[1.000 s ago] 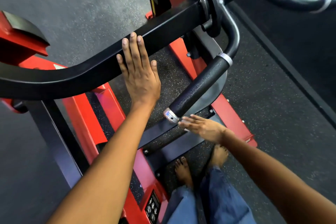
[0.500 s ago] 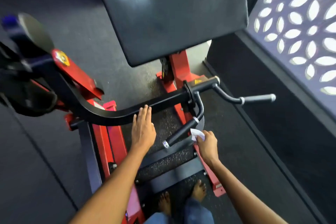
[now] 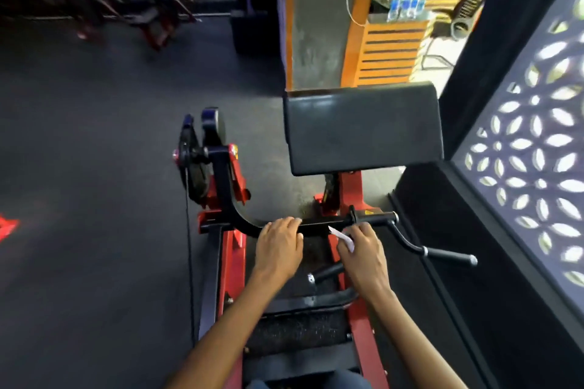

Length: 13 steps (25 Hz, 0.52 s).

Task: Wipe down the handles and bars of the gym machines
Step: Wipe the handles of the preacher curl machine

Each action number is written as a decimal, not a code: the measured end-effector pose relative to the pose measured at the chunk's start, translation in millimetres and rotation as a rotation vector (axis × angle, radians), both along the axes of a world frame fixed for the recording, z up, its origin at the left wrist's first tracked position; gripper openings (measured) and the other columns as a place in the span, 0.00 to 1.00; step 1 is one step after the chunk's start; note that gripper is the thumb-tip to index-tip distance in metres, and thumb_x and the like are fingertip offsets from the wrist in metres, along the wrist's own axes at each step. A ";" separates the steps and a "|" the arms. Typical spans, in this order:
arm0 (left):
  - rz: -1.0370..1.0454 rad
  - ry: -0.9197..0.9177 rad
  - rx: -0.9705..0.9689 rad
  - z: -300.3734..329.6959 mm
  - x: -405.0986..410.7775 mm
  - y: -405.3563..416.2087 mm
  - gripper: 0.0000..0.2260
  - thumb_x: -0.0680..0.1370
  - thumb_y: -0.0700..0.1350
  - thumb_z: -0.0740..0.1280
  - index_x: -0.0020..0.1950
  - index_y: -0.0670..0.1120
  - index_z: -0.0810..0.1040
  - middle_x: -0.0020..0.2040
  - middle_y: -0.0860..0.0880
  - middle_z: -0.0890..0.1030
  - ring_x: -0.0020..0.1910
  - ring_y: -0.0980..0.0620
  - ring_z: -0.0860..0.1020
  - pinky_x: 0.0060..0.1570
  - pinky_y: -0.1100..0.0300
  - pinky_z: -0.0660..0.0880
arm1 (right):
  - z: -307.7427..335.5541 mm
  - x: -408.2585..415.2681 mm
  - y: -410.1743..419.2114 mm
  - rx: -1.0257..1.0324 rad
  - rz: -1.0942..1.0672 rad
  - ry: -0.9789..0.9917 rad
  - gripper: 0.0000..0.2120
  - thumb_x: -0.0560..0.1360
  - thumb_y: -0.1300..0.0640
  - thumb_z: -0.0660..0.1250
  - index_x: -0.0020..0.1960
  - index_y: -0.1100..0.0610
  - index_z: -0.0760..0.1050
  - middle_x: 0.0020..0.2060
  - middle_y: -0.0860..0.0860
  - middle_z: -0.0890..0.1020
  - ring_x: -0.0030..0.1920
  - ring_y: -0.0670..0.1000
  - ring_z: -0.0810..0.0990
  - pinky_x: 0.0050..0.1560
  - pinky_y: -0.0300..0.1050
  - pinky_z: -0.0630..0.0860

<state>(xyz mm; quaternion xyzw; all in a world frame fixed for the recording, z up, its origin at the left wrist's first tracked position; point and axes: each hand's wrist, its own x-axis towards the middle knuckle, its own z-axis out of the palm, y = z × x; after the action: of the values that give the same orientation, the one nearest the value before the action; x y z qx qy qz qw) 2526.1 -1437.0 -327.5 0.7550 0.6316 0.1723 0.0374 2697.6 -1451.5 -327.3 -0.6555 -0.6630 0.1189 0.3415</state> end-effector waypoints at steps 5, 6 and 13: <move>0.213 -0.037 0.051 30.4 -3.1 -41.7 0.17 0.81 0.47 0.58 0.69 0.47 0.72 0.66 0.52 0.75 0.66 0.52 0.72 0.67 0.57 0.64 | 28.2 -9.5 7.0 0.065 0.221 -0.011 0.02 0.68 0.62 0.67 0.40 0.60 0.77 0.42 0.55 0.77 0.44 0.60 0.77 0.43 0.53 0.74; 0.273 -0.039 0.057 33.7 -2.1 -53.6 0.16 0.81 0.46 0.59 0.68 0.47 0.73 0.65 0.51 0.76 0.65 0.51 0.73 0.66 0.57 0.65 | 32.3 -11.1 6.3 0.083 0.285 -0.010 0.01 0.68 0.62 0.67 0.40 0.60 0.76 0.41 0.56 0.77 0.43 0.61 0.76 0.42 0.52 0.74; 0.704 -0.021 0.024 63.6 10.7 -176.3 0.15 0.80 0.45 0.60 0.65 0.46 0.76 0.62 0.50 0.79 0.62 0.49 0.75 0.63 0.55 0.68 | 51.9 -32.8 -45.3 0.059 0.644 -0.013 0.02 0.69 0.65 0.68 0.38 0.64 0.75 0.40 0.60 0.76 0.44 0.63 0.75 0.43 0.53 0.70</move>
<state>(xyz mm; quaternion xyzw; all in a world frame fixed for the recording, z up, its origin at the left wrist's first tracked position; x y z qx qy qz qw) 2536.8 -1613.3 -263.9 0.4898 0.8506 0.1896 -0.0266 2664.7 -1496.8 -275.4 -0.4024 -0.8418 0.1974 0.3009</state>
